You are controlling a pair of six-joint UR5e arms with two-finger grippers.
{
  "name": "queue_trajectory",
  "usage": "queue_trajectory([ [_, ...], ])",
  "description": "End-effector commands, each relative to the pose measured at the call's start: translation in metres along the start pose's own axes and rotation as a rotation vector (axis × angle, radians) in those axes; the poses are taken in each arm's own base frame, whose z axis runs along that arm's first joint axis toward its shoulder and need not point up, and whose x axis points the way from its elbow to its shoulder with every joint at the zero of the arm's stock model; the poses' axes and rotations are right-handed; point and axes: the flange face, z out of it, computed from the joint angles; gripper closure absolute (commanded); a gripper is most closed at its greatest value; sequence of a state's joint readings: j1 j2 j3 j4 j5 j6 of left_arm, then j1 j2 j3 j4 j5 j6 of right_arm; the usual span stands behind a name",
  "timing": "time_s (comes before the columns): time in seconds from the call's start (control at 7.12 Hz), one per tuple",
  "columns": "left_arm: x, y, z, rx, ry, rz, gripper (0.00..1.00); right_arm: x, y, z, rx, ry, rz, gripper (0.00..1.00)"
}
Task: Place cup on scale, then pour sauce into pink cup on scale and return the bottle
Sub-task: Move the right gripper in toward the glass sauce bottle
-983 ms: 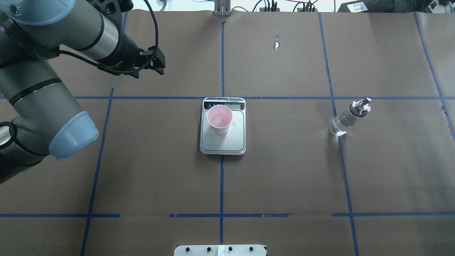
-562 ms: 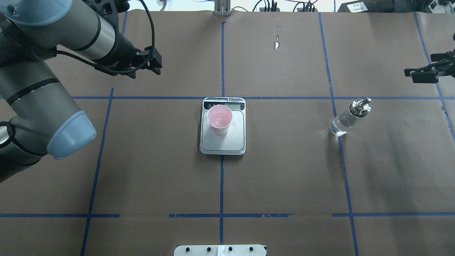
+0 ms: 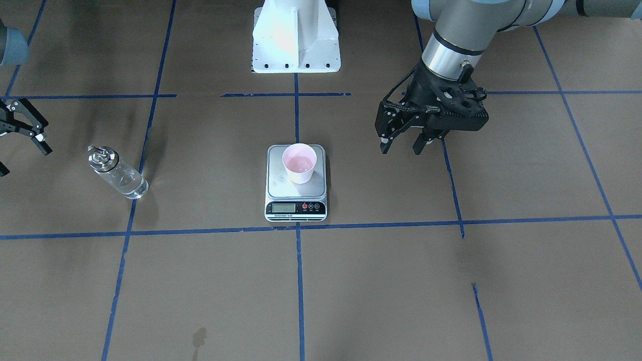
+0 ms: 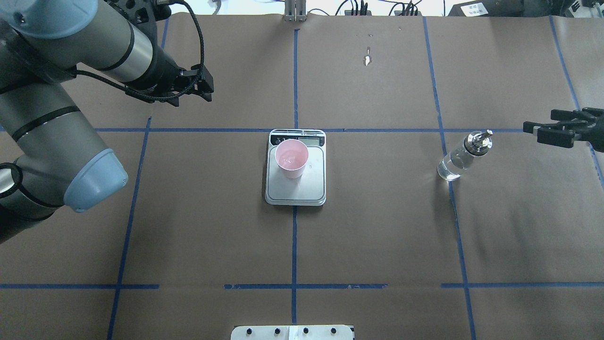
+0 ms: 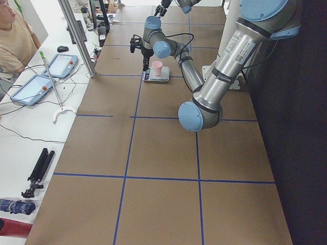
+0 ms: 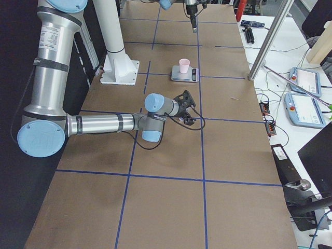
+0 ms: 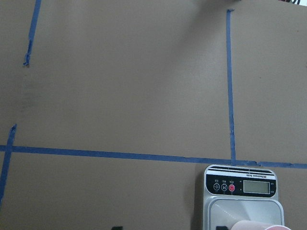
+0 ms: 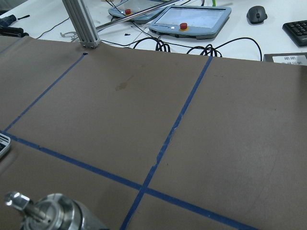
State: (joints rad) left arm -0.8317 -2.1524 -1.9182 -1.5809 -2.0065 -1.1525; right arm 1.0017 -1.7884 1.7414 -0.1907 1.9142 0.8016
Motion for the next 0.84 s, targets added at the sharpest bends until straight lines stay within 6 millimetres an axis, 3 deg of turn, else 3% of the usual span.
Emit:
queue_trajectory([
  [0.0,0.006,0.0,-0.003,0.003,0.01,0.0,0.28,-0.007,0.042,-0.018,-0.021,-0.079,0.012,0.09],
  [0.14,0.005,0.0,-0.002,0.002,0.008,0.001,0.28,-0.019,0.059,-0.012,-0.056,-0.118,0.001,0.05],
  [0.28,0.005,0.0,-0.002,0.002,0.009,0.001,0.28,-0.018,0.074,-0.01,-0.068,-0.093,-0.002,0.02],
  [0.56,0.007,0.001,-0.003,0.005,0.019,0.007,0.28,-0.072,0.113,0.023,-0.108,-0.149,-0.041,0.02],
  [0.7,0.007,0.001,-0.003,0.005,0.018,0.007,0.28,-0.1,0.134,0.038,-0.047,-0.108,-0.047,0.02],
])
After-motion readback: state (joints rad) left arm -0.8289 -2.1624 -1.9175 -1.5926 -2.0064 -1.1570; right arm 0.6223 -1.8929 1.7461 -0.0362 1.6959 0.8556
